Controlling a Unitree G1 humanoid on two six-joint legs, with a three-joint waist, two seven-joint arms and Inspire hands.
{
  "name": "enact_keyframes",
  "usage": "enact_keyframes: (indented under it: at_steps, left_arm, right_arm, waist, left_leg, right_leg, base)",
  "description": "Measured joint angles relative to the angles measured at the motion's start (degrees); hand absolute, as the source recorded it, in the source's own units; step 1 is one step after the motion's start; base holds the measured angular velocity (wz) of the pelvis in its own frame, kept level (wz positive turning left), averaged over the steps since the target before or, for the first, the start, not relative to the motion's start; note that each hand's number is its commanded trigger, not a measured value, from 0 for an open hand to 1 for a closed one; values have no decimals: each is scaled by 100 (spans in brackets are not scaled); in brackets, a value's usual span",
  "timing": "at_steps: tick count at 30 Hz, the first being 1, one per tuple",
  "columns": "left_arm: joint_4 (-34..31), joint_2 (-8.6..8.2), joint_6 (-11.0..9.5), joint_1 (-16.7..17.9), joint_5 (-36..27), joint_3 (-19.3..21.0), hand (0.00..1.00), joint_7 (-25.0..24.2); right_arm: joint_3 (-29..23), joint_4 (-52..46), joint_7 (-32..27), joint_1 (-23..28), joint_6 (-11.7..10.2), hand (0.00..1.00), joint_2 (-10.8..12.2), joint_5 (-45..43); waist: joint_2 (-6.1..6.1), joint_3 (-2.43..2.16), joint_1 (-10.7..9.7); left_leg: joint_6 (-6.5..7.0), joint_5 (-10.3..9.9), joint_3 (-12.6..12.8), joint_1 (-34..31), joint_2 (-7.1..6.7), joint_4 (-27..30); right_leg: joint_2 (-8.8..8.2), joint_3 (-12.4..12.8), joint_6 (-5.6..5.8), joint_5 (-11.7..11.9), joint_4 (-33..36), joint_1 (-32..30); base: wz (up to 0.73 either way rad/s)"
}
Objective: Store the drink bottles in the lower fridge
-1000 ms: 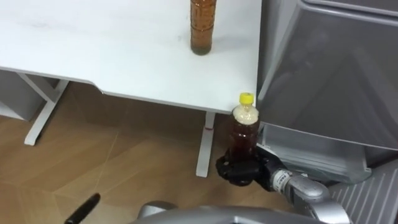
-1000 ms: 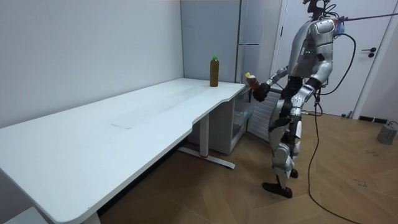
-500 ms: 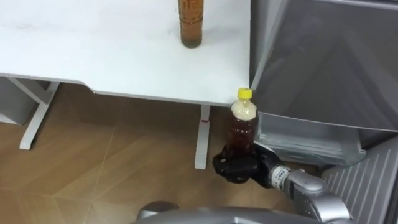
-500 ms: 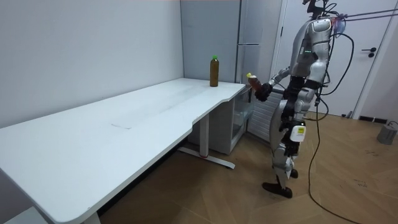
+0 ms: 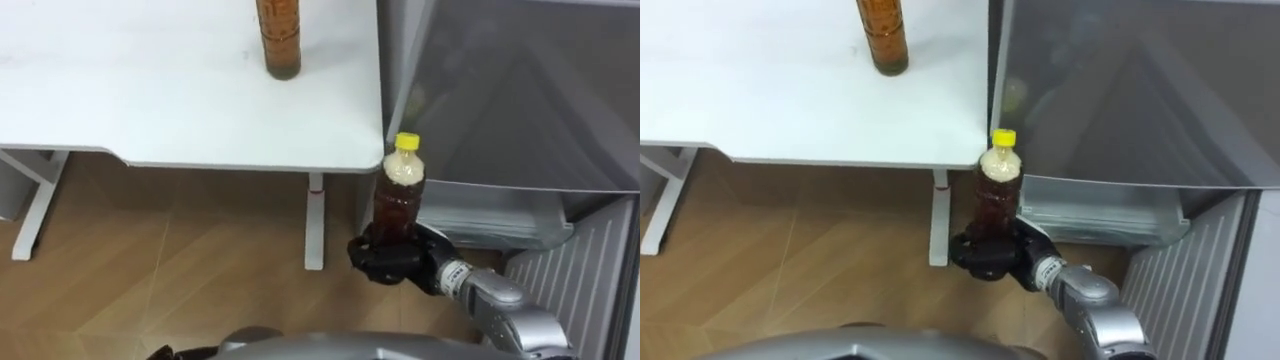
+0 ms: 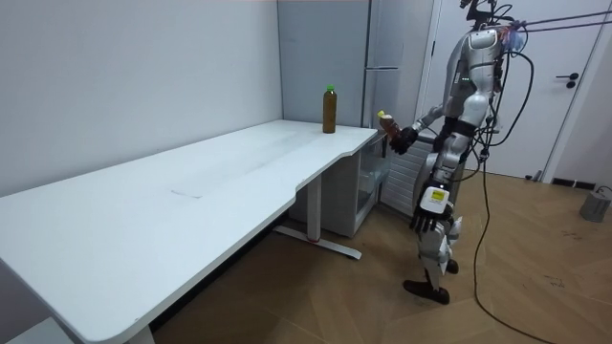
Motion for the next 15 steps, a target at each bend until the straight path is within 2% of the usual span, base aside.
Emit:
enact_keyframes:
  at_steps: [7, 11, 15]
  left_arm:
    - [-20, 13, -6, 22, 403, -3, 0, 40]
    - [-15, -22, -117, 94, 440, -3, 0, 181]
    - [-15, -71, -117, 102, 847, 22, 0, 284]
  right_arm:
    - [-156, 216, -504, 9, -13, 100, 31, 254]
    - [-207, 415, -878, 25, -16, 100, 43, 711]
    - [-247, 434, -1108, 27, -22, 100, 38, 1357]
  waist:
    - [-17, -20, -155]
    - [-17, -18, -200]
    - [6, -21, -220]
  left_leg:
    - [2, 5, 6, 30, 0, -24]
    - [2, 5, 18, 30, 1, -26]
    - [1, 5, 31, 34, 8, -25]
  right_leg:
    - [2, 7, 0, 0, 1, 6]
    - [2, 7, 2, 1, 2, -1]
    - [8, 19, 1, 1, 0, -4]
  base:
    - [0]
    - [0]
    - [0]
